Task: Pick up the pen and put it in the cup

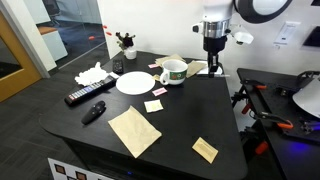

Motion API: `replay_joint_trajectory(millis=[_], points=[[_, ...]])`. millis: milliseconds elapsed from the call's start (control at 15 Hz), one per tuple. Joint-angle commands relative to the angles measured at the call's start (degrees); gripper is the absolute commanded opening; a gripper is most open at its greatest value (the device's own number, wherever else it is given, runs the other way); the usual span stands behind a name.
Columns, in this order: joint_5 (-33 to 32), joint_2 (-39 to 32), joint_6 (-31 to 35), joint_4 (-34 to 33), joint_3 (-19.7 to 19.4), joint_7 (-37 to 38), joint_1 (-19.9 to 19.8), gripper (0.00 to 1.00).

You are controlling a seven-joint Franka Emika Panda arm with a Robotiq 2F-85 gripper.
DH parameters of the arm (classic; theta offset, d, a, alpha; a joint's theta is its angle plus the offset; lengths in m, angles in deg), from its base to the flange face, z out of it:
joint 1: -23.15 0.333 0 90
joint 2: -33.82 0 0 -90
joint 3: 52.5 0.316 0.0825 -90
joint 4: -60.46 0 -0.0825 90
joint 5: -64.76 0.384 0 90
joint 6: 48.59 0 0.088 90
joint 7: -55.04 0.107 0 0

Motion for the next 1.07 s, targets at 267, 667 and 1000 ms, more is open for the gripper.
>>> replay_joint_trajectory(millis=[267, 667, 1000], points=[[0.7, 7.3, -8.6, -3.6, 1.3, -0.7, 0.5, 0.04], [1.2, 6.8, -18.1, -12.0, 1.8, -0.8, 1.4, 0.04], [0.7, 5.0, -23.6, -19.4, 2.1, -0.2, 1.5, 0.04]])
